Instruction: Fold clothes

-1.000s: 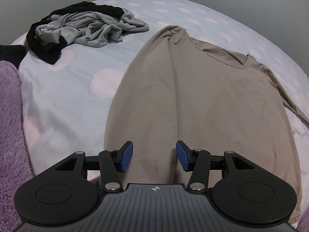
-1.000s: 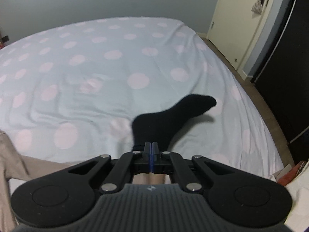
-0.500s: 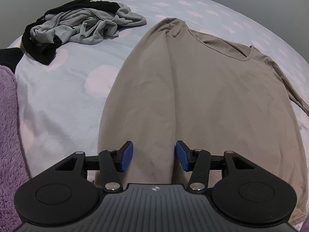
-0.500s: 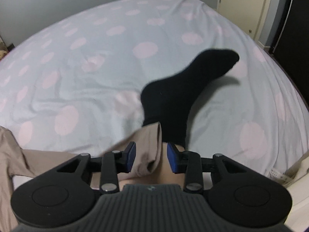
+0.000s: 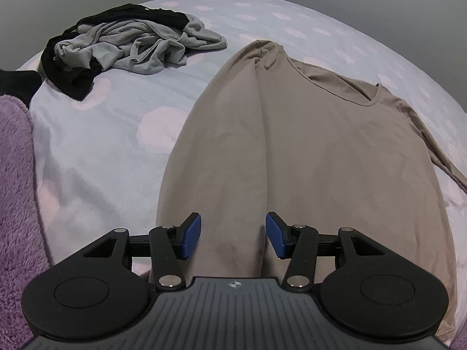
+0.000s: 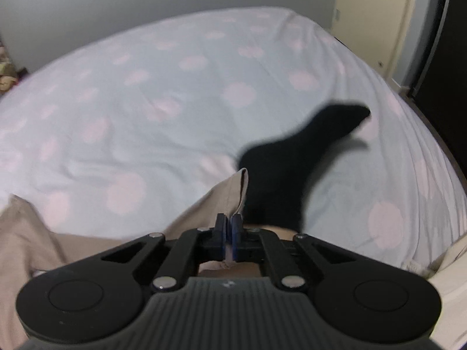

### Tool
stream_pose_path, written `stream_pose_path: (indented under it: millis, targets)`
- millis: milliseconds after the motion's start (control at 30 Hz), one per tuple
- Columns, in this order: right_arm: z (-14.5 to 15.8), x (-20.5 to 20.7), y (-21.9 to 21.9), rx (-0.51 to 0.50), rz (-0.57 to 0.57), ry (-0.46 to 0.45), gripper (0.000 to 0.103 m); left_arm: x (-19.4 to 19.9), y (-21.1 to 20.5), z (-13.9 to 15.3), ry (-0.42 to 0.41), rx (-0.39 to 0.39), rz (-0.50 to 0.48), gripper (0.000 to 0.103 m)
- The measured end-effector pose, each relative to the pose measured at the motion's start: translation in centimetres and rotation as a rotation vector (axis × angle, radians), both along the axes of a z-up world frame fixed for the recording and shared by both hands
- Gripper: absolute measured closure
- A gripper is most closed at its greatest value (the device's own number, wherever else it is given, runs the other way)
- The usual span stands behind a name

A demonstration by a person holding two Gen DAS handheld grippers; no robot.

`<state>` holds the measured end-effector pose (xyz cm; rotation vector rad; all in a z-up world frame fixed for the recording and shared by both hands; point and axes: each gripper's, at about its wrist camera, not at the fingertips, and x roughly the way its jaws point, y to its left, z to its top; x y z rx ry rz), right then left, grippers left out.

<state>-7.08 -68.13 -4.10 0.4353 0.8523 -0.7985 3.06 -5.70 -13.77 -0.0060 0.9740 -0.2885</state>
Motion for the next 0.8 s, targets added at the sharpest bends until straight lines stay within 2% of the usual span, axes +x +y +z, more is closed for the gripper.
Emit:
stream_pose_path:
  millis: [200, 300, 500, 667, 800]
  targets:
    - [6.3, 0.2, 0.3, -0.076, -0.035, -0.052, 0.099, 0.0, 0.6, 0.2, -0.007, -0.032, 0.011, 0.056]
    - [4.8, -0.6, -0.9, -0.039, -0.091, 0.022, 0.099, -0.2, 0.8, 0.4, -0.013, -0.041, 0.012, 0.056]
    - [2.0, -2.0, -1.2, 0.013, -0.099, 0.016, 0.099, 0.0, 1.1, 0.3, -0.007, -0.045, 0.024, 0.056]
    - [1.7, -2.2, -1.5, 0.006, -0.095, 0.0, 0.099, 0.1, 1.3, 0.4, -0.006, -0.041, 0.031, 0.056]
    - [0.3, -2.3, -1.7, -0.001, -0.092, 0.03, 0.099, 0.1, 1.6, 0.7, -0.003, -0.04, 0.04, 0.056]
